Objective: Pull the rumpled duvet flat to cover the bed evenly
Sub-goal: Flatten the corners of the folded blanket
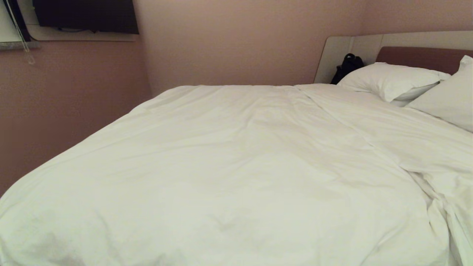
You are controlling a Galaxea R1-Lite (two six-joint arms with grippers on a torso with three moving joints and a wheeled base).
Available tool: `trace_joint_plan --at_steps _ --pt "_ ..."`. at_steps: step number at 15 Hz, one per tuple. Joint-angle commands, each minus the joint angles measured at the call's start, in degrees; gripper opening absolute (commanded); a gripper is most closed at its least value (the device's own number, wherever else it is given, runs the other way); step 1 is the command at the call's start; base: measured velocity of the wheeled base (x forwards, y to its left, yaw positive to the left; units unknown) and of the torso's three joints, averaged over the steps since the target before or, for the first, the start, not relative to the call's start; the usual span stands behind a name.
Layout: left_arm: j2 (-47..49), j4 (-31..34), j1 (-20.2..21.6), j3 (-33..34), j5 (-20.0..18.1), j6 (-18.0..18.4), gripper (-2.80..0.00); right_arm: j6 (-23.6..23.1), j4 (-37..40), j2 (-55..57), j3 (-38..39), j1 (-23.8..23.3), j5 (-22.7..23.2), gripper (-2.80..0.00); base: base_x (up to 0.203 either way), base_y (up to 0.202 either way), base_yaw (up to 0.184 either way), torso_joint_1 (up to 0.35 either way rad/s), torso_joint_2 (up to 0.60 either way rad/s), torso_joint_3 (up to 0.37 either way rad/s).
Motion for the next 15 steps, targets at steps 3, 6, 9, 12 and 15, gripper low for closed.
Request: trace_joint_plan --at_steps 3,6,9,12,15 --pt "0.00 0.04 0.01 0.00 0.00 0.03 -2.80 5.63 -4.19 -1.90 -0.01 -1.41 -7.14 -2.80 0.000 0.000 0.000 0.000 0.00 0.000" --pt "0.00 0.04 0.01 0.00 0.00 0.03 -2.80 6.37 -4.43 -2.27 -0.01 -1.59 -10.23 -2.80 0.000 0.000 0.000 0.000 0.00 0.000" --pt "0.00 0.04 0.01 0.00 0.00 0.03 -2.80 7.59 -5.64 -2.07 -0.01 -1.53 -13.59 -2.80 0.000 0.000 0.000 0.000 0.00 0.000" --pt "0.00 0.04 0.01 0.00 0.00 0.03 -2.80 8.51 -7.65 -1.54 -0.01 -1.50 -15.96 -2.80 0.000 0.000 0.000 0.000 0.00 0.000" --pt "0.00 -0.04 0.01 0.00 0.00 0.03 -2.80 9.36 -7.68 -0.97 -0.01 -1.13 -15.67 -2.80 0.000 0.000 0.000 0.000 0.00 0.000"
